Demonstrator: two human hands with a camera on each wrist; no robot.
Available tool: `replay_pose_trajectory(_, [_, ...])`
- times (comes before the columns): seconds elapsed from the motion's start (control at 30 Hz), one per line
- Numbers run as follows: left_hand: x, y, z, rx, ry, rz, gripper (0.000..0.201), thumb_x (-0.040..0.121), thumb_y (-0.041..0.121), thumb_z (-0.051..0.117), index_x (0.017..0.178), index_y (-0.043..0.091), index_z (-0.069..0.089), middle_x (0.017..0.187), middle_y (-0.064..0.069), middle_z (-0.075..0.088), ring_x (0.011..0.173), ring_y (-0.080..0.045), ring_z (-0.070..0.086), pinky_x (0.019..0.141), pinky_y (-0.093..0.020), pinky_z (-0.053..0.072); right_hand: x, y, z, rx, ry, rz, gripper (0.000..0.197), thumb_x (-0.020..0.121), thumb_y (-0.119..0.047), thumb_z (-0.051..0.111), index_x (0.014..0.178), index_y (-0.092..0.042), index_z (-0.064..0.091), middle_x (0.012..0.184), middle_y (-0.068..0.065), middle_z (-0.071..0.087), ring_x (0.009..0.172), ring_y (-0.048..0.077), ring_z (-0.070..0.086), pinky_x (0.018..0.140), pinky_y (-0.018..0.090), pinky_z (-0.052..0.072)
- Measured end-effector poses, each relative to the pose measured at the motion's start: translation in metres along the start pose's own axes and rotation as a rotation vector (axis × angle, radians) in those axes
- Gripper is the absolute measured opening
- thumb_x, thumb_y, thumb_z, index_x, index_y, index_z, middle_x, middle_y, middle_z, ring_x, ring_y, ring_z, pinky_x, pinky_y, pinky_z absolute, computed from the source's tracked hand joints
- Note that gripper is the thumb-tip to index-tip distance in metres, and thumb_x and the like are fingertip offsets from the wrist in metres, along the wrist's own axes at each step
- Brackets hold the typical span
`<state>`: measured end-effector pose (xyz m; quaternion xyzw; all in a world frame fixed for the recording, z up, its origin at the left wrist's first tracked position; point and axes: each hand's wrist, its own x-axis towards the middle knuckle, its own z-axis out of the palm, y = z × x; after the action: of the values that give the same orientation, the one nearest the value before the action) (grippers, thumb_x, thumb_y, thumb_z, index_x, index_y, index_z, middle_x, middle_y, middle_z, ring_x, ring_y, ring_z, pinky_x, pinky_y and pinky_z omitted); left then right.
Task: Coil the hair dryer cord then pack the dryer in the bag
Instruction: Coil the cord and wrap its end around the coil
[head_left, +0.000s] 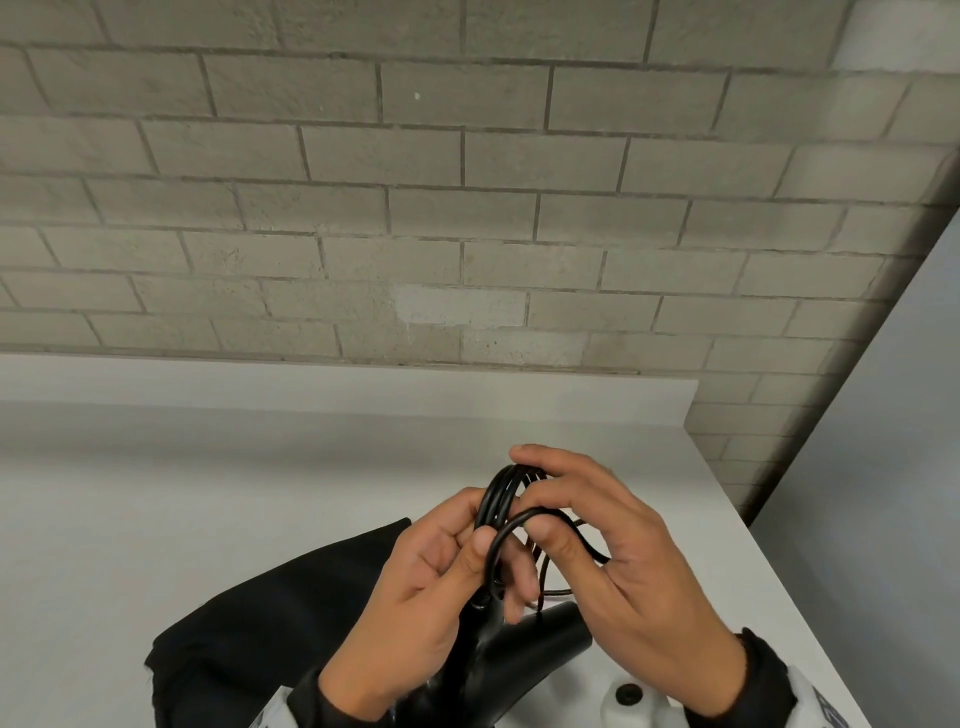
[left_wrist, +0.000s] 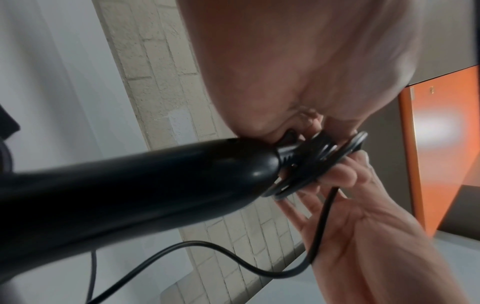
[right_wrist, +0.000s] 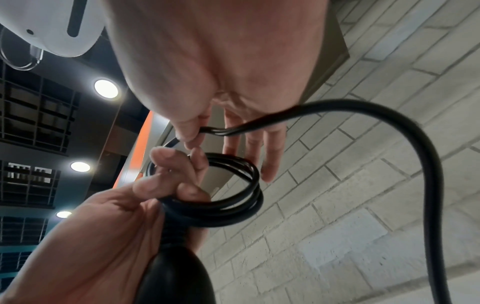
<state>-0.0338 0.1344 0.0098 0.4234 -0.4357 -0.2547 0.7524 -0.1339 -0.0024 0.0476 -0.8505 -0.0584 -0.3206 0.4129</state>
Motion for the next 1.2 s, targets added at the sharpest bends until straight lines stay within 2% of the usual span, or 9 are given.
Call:
replay_pose_trajectory(0.2, [0.000,-0.001,0.000,-0.031,0.009,-0.004,0.044,0.096,0.042,0.053,0.117,0.005,0.059,0.074,-0.009,0.065,0.056,-0.012,0.052,0.062,-0.023,0.047,0.001,0.002,0.008,0.083,0.090,0.047,0.015,0.094,-0.031,0.053,0.099,-0.028,0.066,0.120,-0.015,0.062,0.115,0.015,0.061,0.092,0.028,0.050])
replay_pose_trajectory(0.33, [-0.002,0.001,-0.002,-0.030,0.021,-0.016,0.037,0.094,0.045,0.056,0.107,0.011,0.063,0.069,-0.006,0.065,0.057,-0.015,0.053,0.064,-0.027,0.048,0.003,0.002,0.008,0.119,0.121,0.045,0.017,0.093,-0.028,0.055,0.101,-0.023,0.069,0.116,-0.013,0.067,0.112,0.013,0.063,0.088,0.022,0.051])
replay_pose_trajectory(0.5, [-0.003,0.001,-0.003,0.003,0.040,-0.047,0.037,0.091,0.049,0.058,0.100,0.013,0.063,0.063,-0.003,0.062,0.062,-0.031,0.049,0.068,-0.033,0.048,0.003,0.006,0.008,0.134,0.185,0.050,0.013,0.092,-0.021,0.063,0.101,-0.023,0.072,0.109,-0.013,0.071,0.108,0.009,0.065,0.084,0.014,0.050])
replay_pose_trajectory(0.63, [-0.005,0.000,-0.005,-0.009,0.015,-0.046,0.035,0.091,0.045,0.061,0.102,0.013,0.064,0.063,-0.001,0.060,0.062,-0.025,0.051,0.072,-0.032,0.049,0.002,0.009,0.007,0.120,0.231,0.043,0.017,0.087,-0.015,0.065,0.099,-0.019,0.075,0.104,-0.013,0.072,0.102,0.008,0.067,0.081,0.014,0.052])
replay_pose_trajectory(0.8, [-0.004,0.000,-0.006,-0.032,-0.027,-0.048,0.027,0.092,0.036,0.063,0.101,0.010,0.064,0.060,0.003,0.056,0.056,-0.012,0.055,0.069,-0.034,0.051,0.001,0.011,0.006,0.060,0.237,0.017,0.015,0.089,-0.029,0.063,0.101,-0.029,0.072,0.102,-0.017,0.070,0.099,0.009,0.067,0.077,0.016,0.053])
replay_pose_trajectory(0.9, [-0.003,0.001,-0.009,-0.061,-0.061,-0.074,0.025,0.092,0.034,0.064,0.098,0.009,0.064,0.058,0.004,0.054,0.051,-0.010,0.052,0.062,-0.033,0.050,-0.001,0.015,0.002,0.052,0.144,0.098,0.025,0.090,-0.049,0.055,0.108,-0.035,0.066,0.104,-0.016,0.069,0.099,0.012,0.067,0.074,0.029,0.058])
replay_pose_trajectory(0.97, [-0.003,0.002,-0.012,-0.086,-0.108,-0.092,0.024,0.093,0.033,0.063,0.097,0.009,0.063,0.058,0.005,0.055,0.049,-0.009,0.051,0.060,-0.032,0.050,-0.002,0.019,-0.001,0.141,-0.027,0.173,0.035,0.090,-0.055,0.050,0.118,-0.037,0.060,0.108,-0.015,0.068,0.102,0.013,0.067,0.081,0.032,0.057])
replay_pose_trajectory(1.07, [-0.001,0.005,-0.014,-0.120,-0.172,-0.119,0.023,0.094,0.031,0.061,0.098,0.008,0.064,0.060,0.004,0.059,0.048,-0.009,0.051,0.059,-0.031,0.051,-0.002,0.019,-0.005,0.109,-0.230,0.147,0.027,0.099,-0.032,0.046,0.125,-0.030,0.054,0.098,-0.011,0.067,0.084,0.016,0.068,0.075,0.030,0.056])
replay_pose_trajectory(1.2, [0.001,0.005,-0.012,-0.128,-0.216,-0.129,0.023,0.096,0.031,0.058,0.097,0.008,0.062,0.062,0.003,0.063,0.054,-0.010,0.058,0.069,-0.035,0.052,-0.005,0.019,-0.003,0.009,-0.187,0.080,0.024,0.098,-0.021,0.035,0.111,-0.033,0.051,0.076,-0.007,0.058,0.059,0.012,0.054,0.055,0.020,0.046])
